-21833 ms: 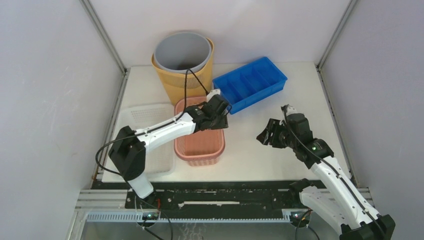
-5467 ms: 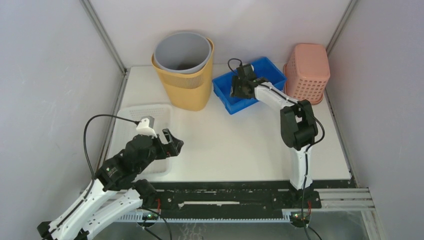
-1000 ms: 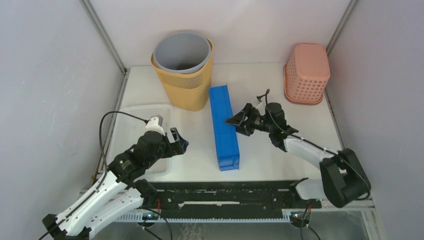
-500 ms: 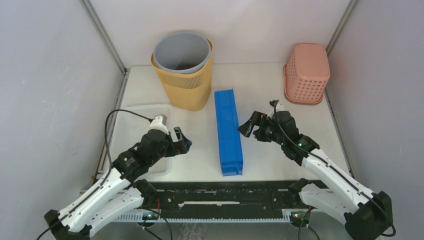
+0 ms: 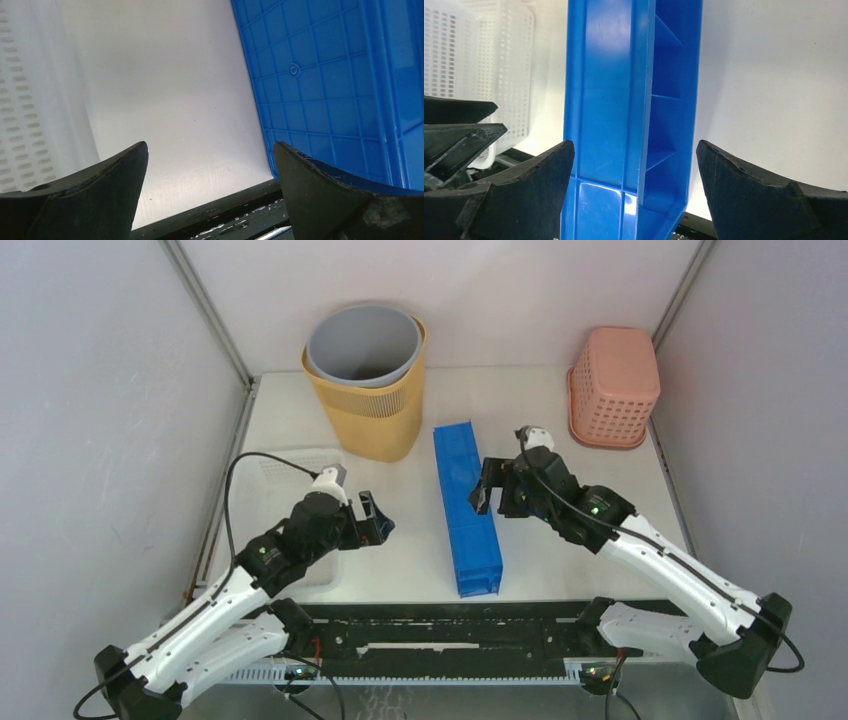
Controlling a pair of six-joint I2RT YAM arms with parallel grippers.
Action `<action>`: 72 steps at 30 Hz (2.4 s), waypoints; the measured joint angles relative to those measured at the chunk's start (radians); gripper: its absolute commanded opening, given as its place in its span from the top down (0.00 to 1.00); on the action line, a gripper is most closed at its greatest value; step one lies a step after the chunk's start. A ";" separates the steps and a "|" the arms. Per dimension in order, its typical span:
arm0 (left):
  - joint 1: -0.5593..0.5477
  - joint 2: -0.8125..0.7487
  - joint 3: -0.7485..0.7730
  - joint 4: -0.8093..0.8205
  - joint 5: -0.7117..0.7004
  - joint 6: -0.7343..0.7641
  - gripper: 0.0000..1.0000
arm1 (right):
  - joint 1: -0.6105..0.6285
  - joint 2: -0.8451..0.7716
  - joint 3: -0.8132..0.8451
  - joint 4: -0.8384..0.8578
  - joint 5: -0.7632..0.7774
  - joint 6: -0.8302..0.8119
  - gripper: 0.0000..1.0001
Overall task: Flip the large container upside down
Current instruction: Turn the container upside down at the center of the board.
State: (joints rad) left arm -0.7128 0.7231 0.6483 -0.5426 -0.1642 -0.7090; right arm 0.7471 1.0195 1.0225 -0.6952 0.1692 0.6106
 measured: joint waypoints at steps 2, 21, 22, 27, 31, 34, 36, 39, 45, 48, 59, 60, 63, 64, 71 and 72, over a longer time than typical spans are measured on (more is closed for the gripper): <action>0.000 -0.006 -0.002 0.005 0.010 0.002 0.00 | 0.035 0.027 0.024 -0.022 0.037 0.001 0.00; 0.000 -0.146 -0.069 0.001 0.019 0.002 0.00 | 0.264 0.360 0.328 -0.237 0.350 0.016 0.00; 0.000 -0.153 -0.073 0.000 0.019 0.001 0.00 | 0.265 0.376 0.336 -0.243 0.356 0.016 0.00; 0.000 -0.180 -0.087 -0.008 0.019 0.001 0.00 | 0.270 0.434 0.346 -0.257 0.366 0.019 0.00; 0.000 -0.185 -0.093 -0.018 0.018 0.001 0.00 | 0.276 0.453 0.369 -0.263 0.368 0.018 0.00; 0.000 -0.187 -0.093 -0.021 0.018 0.001 0.00 | 0.276 0.466 0.374 -0.272 0.373 0.017 0.00; 0.000 -0.188 -0.093 -0.022 0.018 0.001 0.00 | 0.276 0.476 0.375 -0.279 0.378 0.017 0.00; 0.000 -0.187 -0.093 -0.022 0.018 0.001 0.00 | 0.276 0.494 0.383 -0.294 0.388 0.019 0.00; 0.000 -0.187 -0.093 -0.022 0.018 0.001 0.00 | 0.277 0.538 0.412 -0.320 0.403 0.019 0.03; 0.000 -0.187 -0.093 -0.022 0.018 0.001 0.00 | 0.276 0.547 0.413 -0.320 0.407 0.016 0.14; 0.000 -0.175 -0.093 -0.022 0.010 0.001 0.00 | 0.205 0.495 0.372 -0.261 0.316 -0.042 0.27; 0.000 -0.173 -0.093 -0.022 0.010 0.001 0.00 | 0.194 0.488 0.367 -0.257 0.301 -0.045 0.27; 0.000 -0.164 -0.093 -0.022 0.010 0.001 0.00 | 0.159 0.462 0.343 -0.226 0.261 -0.053 0.27; 0.000 -0.161 -0.093 -0.021 0.010 0.001 0.00 | 0.144 0.447 0.329 -0.212 0.240 -0.057 0.27; 0.000 -0.138 -0.093 -0.020 0.010 0.001 0.00 | -0.051 0.283 0.164 -0.090 0.037 -0.072 0.27; 0.000 -0.133 -0.093 -0.019 0.010 0.001 0.00 | -0.099 0.252 0.130 -0.069 -0.006 -0.074 0.27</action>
State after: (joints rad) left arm -0.7128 0.5903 0.5552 -0.5621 -0.1539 -0.7078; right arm 0.6479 1.2716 1.1530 -0.7639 0.1627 0.5365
